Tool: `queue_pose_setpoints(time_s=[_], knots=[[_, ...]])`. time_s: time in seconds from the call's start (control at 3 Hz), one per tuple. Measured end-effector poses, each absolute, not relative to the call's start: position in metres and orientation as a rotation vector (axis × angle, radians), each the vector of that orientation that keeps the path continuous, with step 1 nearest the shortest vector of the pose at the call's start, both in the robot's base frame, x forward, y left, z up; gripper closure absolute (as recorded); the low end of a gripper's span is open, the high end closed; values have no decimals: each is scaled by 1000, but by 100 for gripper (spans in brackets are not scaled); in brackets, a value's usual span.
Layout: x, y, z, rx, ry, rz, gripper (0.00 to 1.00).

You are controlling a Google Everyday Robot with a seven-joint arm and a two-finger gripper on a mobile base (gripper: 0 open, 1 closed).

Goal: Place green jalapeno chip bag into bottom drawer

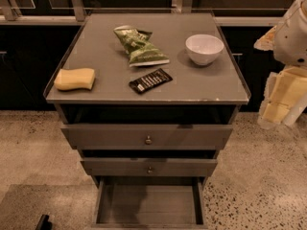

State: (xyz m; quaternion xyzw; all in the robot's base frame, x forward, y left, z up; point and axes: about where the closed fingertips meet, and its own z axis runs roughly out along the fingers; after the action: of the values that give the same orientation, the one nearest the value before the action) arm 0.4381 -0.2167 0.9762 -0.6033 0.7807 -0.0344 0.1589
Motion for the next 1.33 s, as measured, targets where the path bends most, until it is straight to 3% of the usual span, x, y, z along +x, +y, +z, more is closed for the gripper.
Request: queue_pose_setpoints(time_s=[0.67,1.33], knots=[[453,-213,978,-1718,2189,-90,0],[579,-172,953,-1715,2080,135,0]])
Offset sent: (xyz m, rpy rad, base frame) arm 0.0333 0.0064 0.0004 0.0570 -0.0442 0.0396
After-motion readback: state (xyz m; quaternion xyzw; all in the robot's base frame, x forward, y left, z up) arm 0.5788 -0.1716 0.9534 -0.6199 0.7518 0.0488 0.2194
